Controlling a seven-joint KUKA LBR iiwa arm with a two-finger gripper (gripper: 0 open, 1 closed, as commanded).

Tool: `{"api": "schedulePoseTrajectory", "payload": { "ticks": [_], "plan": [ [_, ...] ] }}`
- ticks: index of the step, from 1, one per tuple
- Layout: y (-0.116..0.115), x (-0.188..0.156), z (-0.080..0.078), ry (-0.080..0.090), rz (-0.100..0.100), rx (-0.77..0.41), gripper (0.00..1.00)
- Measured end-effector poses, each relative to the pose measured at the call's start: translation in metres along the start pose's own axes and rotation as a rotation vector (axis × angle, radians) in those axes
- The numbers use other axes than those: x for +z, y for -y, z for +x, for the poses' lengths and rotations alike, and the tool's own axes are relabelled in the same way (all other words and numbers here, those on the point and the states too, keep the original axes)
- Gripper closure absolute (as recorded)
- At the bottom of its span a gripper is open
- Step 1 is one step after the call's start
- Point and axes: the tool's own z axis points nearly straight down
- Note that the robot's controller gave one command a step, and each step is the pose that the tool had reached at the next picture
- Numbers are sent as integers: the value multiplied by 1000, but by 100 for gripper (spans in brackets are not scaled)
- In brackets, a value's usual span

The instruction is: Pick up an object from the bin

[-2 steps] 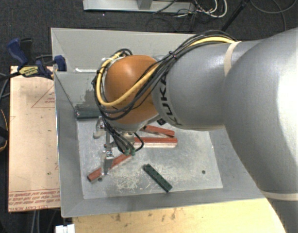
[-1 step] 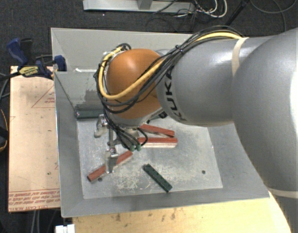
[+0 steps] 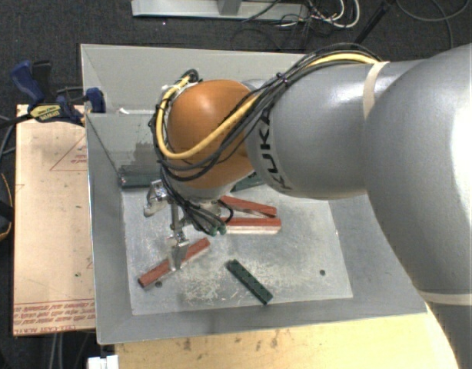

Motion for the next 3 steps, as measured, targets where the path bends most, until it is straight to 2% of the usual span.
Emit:
{"api": "schedulePoseTrajectory", "payload": {
  "ticks": [1, 2, 3],
  "plan": [
    [-7, 72, 2, 7, -4, -176, 100],
    [-7, 72, 2, 6, -4, -176, 100],
    [-13, -81, -17, -9, -2, -223, 100]
  ]
}}
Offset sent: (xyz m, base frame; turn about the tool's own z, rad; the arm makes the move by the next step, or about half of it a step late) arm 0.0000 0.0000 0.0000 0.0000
